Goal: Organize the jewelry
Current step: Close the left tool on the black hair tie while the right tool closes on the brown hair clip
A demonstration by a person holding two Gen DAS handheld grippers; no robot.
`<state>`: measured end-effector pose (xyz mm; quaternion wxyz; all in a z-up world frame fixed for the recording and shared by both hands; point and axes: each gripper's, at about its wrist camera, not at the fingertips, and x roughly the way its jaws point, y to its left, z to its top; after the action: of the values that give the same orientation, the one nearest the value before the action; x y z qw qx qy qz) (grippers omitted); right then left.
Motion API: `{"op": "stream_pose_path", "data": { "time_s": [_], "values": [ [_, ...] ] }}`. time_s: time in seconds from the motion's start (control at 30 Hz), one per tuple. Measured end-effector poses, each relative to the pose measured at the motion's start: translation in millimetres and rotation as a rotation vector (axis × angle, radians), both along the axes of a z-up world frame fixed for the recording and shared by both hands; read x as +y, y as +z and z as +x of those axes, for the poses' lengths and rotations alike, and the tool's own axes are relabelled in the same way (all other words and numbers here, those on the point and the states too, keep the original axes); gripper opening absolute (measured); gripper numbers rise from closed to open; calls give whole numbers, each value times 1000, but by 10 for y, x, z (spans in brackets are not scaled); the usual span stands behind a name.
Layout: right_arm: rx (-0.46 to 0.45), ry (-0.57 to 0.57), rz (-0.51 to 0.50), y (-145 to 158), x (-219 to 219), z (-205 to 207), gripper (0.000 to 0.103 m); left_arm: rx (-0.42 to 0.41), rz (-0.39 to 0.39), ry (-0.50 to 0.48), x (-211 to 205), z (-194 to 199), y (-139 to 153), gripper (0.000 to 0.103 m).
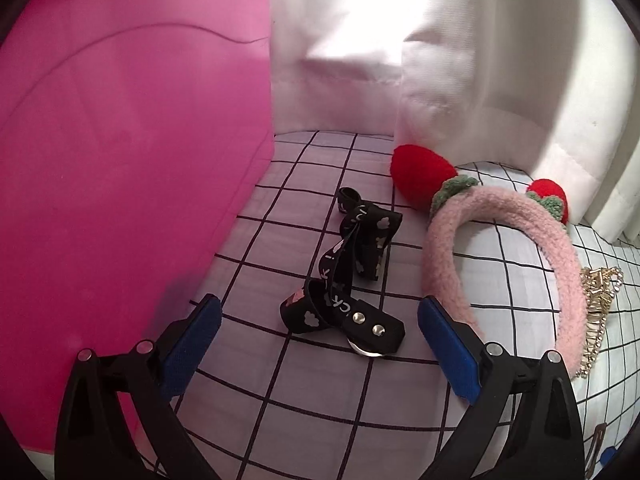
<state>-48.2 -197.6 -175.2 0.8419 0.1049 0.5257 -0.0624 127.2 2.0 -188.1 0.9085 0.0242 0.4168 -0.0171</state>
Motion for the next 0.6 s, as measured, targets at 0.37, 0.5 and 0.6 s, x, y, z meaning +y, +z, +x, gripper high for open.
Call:
{"op": "stream_pose_path", "data": {
  "time_s": [0.37, 0.5, 0.6],
  "values": [
    [-13, 11, -52, -15, 50, -5, 74, 92, -30, 64, -4, 224, -173, 97],
    [-23, 27, -110, -39, 95, -14, 74, 92, -28, 80, -23, 284, -192, 97],
    [-35, 26, -110, -45, 81, -9, 74, 91, -31, 89, -36, 364, -215, 97]
  ]
}}
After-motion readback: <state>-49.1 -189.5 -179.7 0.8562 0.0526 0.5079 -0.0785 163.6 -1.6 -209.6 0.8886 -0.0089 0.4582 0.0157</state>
